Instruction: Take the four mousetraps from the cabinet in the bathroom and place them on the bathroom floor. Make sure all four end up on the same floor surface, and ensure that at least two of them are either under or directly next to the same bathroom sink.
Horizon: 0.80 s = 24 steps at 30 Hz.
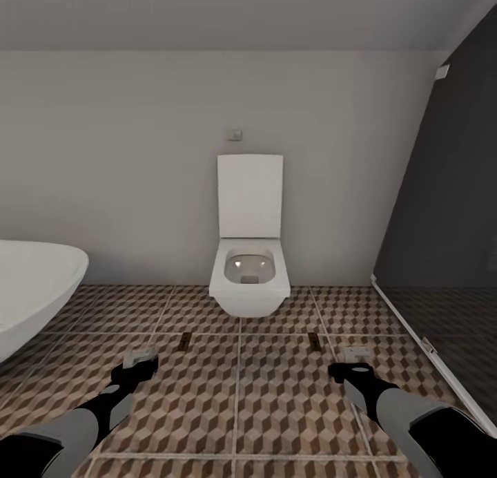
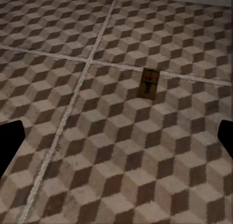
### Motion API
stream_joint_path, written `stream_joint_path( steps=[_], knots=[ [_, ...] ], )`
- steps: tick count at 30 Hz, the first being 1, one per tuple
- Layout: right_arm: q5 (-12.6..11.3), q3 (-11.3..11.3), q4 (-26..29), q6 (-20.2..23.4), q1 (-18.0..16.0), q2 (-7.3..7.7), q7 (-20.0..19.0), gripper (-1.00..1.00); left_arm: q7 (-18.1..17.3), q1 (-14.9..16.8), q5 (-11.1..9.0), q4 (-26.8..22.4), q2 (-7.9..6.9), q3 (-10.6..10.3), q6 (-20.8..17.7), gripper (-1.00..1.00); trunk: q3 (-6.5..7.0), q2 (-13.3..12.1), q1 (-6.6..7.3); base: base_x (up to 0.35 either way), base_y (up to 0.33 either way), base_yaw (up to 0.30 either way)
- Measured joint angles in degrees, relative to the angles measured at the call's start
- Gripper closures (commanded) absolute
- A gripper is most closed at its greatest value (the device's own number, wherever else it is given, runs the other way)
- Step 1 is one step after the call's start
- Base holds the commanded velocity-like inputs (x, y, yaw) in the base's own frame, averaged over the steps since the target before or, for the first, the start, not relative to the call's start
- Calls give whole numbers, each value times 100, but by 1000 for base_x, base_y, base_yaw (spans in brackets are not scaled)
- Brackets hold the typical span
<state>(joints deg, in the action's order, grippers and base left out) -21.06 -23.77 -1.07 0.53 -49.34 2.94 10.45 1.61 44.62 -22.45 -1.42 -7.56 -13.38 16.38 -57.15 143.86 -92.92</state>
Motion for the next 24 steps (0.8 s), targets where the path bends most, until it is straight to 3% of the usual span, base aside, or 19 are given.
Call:
stream_joint_path(
  steps=[24],
  knots=[
    [11,9,-54,-70,150,7,-11,-100,-6,0,-31,46,13,-2,-8,-100,532,-32,62,0,0,0]
  ],
)
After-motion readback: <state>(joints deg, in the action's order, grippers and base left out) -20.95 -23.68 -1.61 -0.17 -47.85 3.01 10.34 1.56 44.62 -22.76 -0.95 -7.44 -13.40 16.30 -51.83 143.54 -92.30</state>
